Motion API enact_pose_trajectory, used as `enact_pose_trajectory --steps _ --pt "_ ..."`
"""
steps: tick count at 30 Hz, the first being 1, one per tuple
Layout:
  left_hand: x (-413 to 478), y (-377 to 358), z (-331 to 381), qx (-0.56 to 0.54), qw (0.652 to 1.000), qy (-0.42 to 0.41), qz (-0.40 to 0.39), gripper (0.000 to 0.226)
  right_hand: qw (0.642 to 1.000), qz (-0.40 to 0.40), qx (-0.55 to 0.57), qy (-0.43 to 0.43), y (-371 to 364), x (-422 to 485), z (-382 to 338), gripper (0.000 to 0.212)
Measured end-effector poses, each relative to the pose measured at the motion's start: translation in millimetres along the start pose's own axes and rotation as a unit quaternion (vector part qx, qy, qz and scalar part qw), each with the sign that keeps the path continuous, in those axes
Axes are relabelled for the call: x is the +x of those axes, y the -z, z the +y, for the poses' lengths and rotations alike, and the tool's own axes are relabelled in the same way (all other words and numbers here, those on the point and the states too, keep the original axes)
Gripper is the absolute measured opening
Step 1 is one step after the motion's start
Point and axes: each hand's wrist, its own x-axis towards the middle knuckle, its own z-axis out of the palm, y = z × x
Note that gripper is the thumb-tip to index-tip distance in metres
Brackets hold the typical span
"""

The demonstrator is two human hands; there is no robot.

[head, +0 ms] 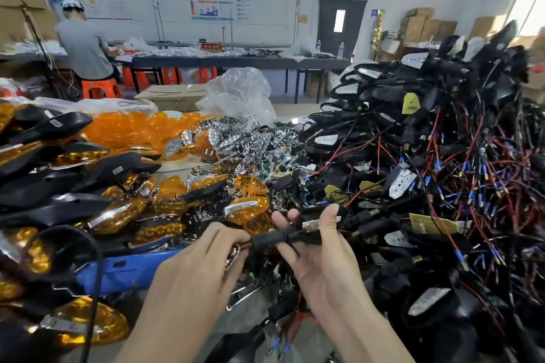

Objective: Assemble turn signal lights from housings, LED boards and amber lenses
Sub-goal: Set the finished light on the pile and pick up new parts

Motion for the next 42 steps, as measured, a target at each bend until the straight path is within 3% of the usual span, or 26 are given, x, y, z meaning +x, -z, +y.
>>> enact_pose_trajectory --steps 3,12,21,27,31,35,38,42 --pt "-1 1 1 -0.003 1.000 0.009 -0.002 0.029 1.000 -0.004 0.000 -0.011 -1 -3 0 0.087" --pt "-4 -2 1 -0.025 0.999 -0.029 -0.013 0.038 0.999 0.027 0.029 -0.033 -3 -6 -1 0.089" --pt "-5 5 2 -0.051 0.998 -0.015 -0.023 0.029 0.999 0.024 0.008 -0.029 -5 -7 -2 0.086" --pt "-9 5 1 -0.090 0.995 0.046 -0.024 0.023 0.999 0.014 -0.001 -0.032 -6 -9 -2 0.080" --pt "-12 1 -1 -0.134 0.987 0.083 -0.034 0.016 1.000 -0.006 0.003 -0.018 -8 -9 -3 0.067" --pt "-13 -2 -4 -0.208 0.971 0.101 -0.067 0.013 0.999 -0.003 -0.009 -0.030 -6 -9 -4 0.074" --pt "-13 0 -3 -0.235 0.963 0.102 -0.080 0.024 1.000 -0.010 0.004 -0.029 -6 -9 -5 0.071" --pt "-13 1 -4 -0.238 0.961 0.114 -0.084 0.020 0.999 -0.020 0.012 -0.031 -6 -9 -5 0.071"
